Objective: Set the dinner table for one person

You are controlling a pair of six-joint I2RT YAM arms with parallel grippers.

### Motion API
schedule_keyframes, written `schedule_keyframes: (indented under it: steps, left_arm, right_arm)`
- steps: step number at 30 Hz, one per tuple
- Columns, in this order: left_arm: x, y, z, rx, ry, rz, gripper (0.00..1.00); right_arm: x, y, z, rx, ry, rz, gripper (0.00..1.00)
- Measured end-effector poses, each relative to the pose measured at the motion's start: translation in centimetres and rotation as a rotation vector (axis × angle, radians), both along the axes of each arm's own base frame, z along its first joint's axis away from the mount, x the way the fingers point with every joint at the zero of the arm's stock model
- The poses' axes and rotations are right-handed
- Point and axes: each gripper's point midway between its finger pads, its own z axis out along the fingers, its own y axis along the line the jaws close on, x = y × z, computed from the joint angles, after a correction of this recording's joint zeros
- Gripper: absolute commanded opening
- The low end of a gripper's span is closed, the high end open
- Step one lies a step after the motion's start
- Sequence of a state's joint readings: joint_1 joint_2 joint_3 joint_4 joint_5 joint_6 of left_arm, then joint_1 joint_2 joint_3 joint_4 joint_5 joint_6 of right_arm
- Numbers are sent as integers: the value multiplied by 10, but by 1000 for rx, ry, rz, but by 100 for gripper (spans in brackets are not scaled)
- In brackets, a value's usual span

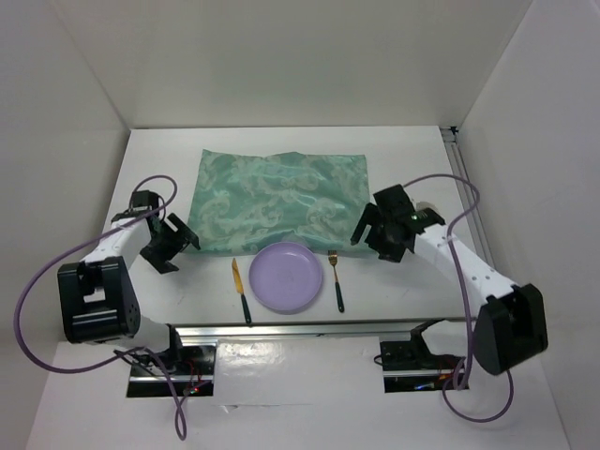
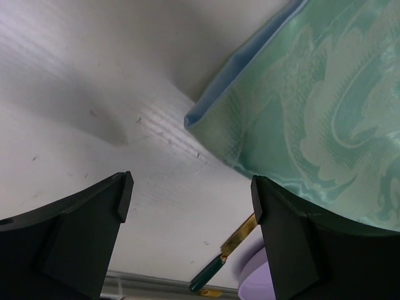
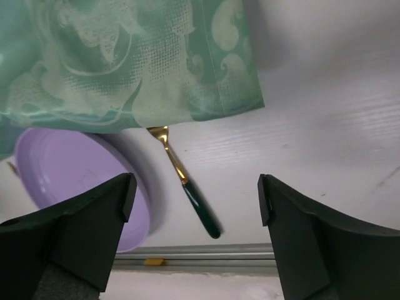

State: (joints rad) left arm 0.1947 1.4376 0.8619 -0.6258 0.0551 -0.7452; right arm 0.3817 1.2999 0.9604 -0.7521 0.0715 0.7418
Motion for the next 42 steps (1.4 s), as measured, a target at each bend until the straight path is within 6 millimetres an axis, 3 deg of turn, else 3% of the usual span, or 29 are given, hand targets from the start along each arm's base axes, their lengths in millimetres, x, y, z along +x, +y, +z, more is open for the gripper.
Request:
schedule_keyframes:
  steps: [5,10,19,23,27,28,30,33,37,38,40,42]
  left_arm:
    - [14,1,-21,-73,-5,17,94]
    - [30,-3,-19,-147,-71,35,94]
    - [44,-9,-19,-208,-132,40,73]
    - [45,-8,-21,-208,-130,42,58]
    - [44,-5,-25,-191,-116,46,21]
    - [43,-5,-26,-190,-110,46,4]
    - [43,-4,-26,-188,-104,51,0]
    - [47,-3,-21,-185,-105,49,0]
    - [55,0,-14,-179,-122,46,0]
    - [56,0,-12,-178,-125,46,0]
    - [58,1,-10,-177,-130,45,0]
    - [60,0,-7,-180,-132,43,0]
  right_arm:
    - [-10,0,0,152,-88,-145,92]
    - [-3,-4,-16,222,-94,-274,90]
    - [9,-1,-39,295,-117,-392,78]
    - [16,-1,-47,299,-111,-432,77]
    - [16,-6,-52,293,-116,-481,76]
    - [16,-8,-54,288,-117,-493,74]
    - [17,-10,-54,283,-120,-506,71]
    - [18,-11,-55,286,-122,-528,60]
    - [21,-12,-57,291,-125,-550,33]
    - [22,-11,-58,294,-126,-554,18]
    - [24,-10,-59,294,-132,-553,0]
    - [26,-9,-61,277,-134,-554,0]
